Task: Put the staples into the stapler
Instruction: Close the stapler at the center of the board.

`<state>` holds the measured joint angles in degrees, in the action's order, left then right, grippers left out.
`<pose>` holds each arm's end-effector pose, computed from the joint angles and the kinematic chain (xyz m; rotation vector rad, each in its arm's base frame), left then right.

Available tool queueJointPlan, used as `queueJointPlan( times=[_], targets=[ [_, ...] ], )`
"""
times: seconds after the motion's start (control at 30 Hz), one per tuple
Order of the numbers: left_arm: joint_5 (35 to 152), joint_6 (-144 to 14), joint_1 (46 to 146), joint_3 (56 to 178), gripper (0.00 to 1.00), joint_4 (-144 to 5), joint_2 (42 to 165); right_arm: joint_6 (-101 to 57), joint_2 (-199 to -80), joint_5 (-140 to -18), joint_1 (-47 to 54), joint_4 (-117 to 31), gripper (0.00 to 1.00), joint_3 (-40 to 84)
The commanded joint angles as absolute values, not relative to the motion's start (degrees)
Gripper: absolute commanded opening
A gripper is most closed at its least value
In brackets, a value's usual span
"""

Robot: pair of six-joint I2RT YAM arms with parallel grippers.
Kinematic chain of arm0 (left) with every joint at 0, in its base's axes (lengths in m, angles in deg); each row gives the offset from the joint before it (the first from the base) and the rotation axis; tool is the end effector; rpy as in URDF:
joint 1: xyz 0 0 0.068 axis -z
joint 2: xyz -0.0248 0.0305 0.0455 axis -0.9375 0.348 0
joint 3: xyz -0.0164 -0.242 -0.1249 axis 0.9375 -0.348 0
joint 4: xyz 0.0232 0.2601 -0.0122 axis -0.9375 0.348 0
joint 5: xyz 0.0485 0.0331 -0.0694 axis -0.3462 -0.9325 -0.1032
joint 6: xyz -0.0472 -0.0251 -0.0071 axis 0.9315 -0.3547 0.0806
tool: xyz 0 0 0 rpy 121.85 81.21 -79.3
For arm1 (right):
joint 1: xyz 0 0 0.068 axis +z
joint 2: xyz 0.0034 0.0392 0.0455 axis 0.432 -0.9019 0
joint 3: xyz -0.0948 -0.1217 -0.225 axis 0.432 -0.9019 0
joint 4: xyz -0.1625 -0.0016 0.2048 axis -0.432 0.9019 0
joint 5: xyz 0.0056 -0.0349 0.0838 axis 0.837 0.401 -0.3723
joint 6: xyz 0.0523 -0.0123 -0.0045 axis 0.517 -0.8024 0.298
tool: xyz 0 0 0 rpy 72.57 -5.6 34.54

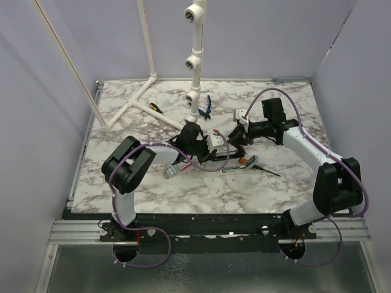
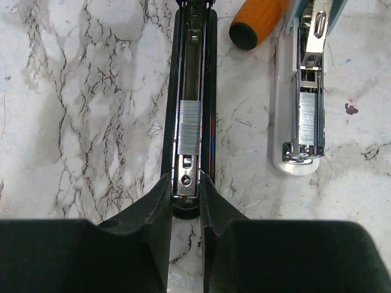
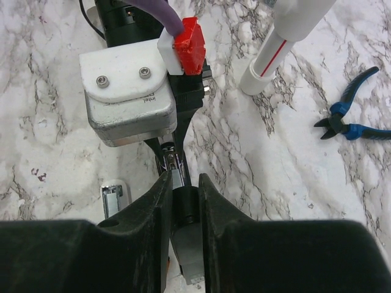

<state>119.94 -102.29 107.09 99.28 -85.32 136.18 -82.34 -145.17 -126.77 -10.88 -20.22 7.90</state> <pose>0.2887 -0.2469 0.1434 1.4138 1.6456 -0.7759 0.2961 0.1080 0.2555 -1.4919 1.4778 0.7661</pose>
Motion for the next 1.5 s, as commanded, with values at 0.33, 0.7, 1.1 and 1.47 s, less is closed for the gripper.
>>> queueJointPlan(
  times=[0.33, 0.7, 1.1, 1.47],
  targets=[
    [122.28, -101.34, 106.53, 97.8, 0.0, -87.83, 137.09, -79.49, -150.09, -119.88, -10.04, -19.91, 0.18, 5.81],
    [122.17, -100.52, 106.53, 97.13, 0.0, -89.26, 137.5, -77.99, -150.84, -119.7, -9.21, -21.74, 0.18, 4.76],
    [122.13, -100.13, 106.46, 95.73, 0.0, -91.91, 137.26, -75.48, -153.04, -118.26, -7.64, -24.77, 0.18, 3.94],
    [122.15, -99.82, 106.46, 94.8, 0.0, -93.22, 137.25, -72.36, -154.9, -116.87, -6.75, -27.82, 0.18, 3.34]
  ],
)
